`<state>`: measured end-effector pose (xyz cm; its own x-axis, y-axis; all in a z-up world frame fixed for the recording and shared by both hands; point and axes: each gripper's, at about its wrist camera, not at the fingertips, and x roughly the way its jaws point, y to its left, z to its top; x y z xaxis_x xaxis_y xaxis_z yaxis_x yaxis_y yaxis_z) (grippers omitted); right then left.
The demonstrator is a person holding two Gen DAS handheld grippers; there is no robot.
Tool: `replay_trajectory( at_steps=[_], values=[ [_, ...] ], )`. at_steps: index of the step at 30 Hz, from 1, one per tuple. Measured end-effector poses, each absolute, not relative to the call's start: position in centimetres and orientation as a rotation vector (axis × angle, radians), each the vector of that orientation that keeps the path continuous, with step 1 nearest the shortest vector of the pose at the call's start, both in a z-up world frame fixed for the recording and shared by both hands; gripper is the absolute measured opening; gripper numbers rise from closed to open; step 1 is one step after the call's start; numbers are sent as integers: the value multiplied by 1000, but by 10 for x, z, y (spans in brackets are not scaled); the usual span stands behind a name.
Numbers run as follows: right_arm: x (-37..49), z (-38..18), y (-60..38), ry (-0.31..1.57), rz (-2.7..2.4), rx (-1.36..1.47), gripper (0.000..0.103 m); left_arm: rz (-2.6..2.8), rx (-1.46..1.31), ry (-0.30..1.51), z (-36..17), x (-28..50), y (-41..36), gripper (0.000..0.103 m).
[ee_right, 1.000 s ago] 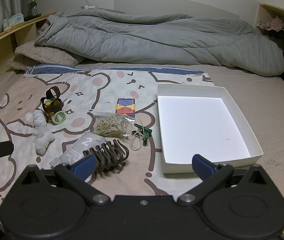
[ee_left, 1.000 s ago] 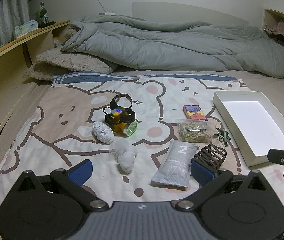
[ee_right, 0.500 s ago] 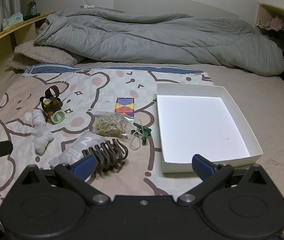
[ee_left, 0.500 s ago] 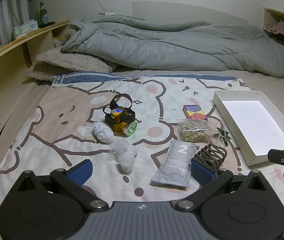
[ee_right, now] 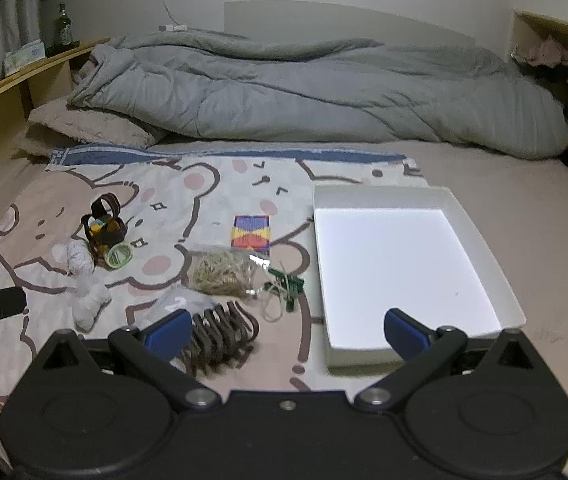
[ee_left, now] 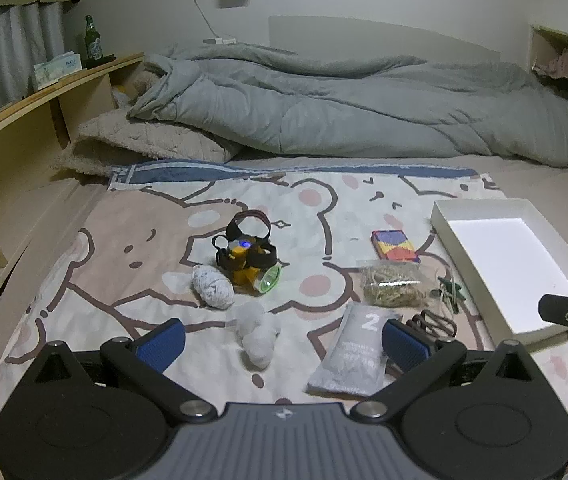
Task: Organize objects
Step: 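Reach the right tool to the grey coiled spring and grasp it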
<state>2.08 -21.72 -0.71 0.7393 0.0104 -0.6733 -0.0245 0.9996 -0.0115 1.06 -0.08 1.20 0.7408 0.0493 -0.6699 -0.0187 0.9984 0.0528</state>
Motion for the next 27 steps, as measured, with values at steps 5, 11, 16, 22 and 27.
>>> replay_trajectory(
  at_steps=[5,11,16,22,27],
  values=[
    [29,8,-211,692,47,-44,103,9,16,718,27,20,3,103],
    [42,27,-202,602,85,-91,103,16,61,655,46,42,0,103],
    [65,36,-199,564,108,-103,103,30,84,624,56,66,1,103],
    [101,27,-199,576,102,-83,103,11,120,619,47,92,-1,103],
    [130,-6,-212,665,120,44,103,-2,88,615,23,100,2,103]
  ],
)
